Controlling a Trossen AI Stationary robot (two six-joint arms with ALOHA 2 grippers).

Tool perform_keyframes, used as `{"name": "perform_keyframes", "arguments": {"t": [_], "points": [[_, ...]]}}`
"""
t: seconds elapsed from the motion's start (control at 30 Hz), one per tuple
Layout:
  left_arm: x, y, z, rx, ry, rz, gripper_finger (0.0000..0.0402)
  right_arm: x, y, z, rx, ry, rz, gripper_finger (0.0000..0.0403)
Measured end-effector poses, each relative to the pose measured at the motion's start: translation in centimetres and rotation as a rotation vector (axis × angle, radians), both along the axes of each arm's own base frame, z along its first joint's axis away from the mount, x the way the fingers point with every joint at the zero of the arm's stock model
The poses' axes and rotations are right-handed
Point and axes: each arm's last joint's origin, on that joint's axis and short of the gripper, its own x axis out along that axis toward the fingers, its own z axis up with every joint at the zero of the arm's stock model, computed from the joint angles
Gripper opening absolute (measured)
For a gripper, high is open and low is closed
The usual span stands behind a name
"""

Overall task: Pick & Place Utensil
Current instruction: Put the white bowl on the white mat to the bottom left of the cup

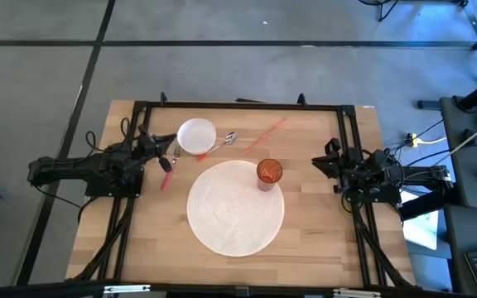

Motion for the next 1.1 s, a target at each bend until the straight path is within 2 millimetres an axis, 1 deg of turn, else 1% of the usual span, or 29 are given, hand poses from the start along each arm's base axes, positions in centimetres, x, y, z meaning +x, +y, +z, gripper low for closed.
{"name": "perform_keyframes", "arguments": {"t": [0.07, 0.13, 0.27, 0.33, 0.43, 0.53, 0.63, 0.67, 0.73, 0.77, 0.87, 0.97, 1.1], "points": [[0.3, 0.2, 1.4, -0.009, 0.067, 0.045, 0.0002, 0.0, 0.0, 0.0, 0.004, -0.005, 0.001, 0.0052], [1.1, 0.6, 2.7, -0.016, 0.135, 0.069, 0.0002, 0.0, 0.0, 0.1, 0.002, -0.007, 0.0, 0.0052], [3.9, 1.9, 5.1, -0.012, 0.231, 0.118, 0.0002, 0.0, 0.0, 0.0, 0.002, 0.0, -0.004, 0.0052], [5.4, 2.7, 5.8, 0.042, 0.28, 0.14, 0.0002, 0.0, -0.1, -0.1, 0.005, 0.012, -0.018, 0.0052], [7.4, 3.9, 6.4, 0.178, 0.328, 0.165, 0.0002, 0.1, -0.1, -0.3, 0.011, 0.035, -0.045, 0.0052], [8.8, 5.0, 5.9, 0.189, 0.319, 0.218, 0.0002, 0.1, -0.2, -0.6, 0.013, 0.068, -0.051, 0.0052], [9.7, 5.7, 4.7, 0.078, 0.26, 0.262, 0.0002, 0.2, -0.2, -1.0, 0.012, 0.107, -0.052, 0.0052], [10.0, 6.0, 4.2, 0.066, 0.277, 0.235, 0.0002, 0.2, -0.2, -1.1, 0.012, 0.12, -0.052, 0.0052], [10.3, 6.4, 3.2, 0.04, 0.35, 0.124, 0.0001, 0.3, -0.2, -1.4, 0.01, 0.149, -0.052, 0.0052], [10.5, 6.7, 2.7, 0.0, 0.373, 0.086, 0.0001, 0.3, -0.2, -1.5, 0.005, 0.16, -0.054, 0.0052], [10.8, 8.1, 2.3, -0.164, 0.447, 0.08, 0.0002, 0.3, -0.2, -1.5, -0.033, 0.164, -0.062, 0.0052], [11.0, 9.1, 1.5, -0.296, 0.563, 0.02, 0.0002, 0.3, -0.2, -1.5, -0.068, 0.16, -0.068, 0.0052], [11.8, 9.8, 1.1, -0.347, 0.64, 0.003, 0.0011, 0.3, -0.2, -1.4, -0.092, 0.159, -0.073, 0.0052]]}}
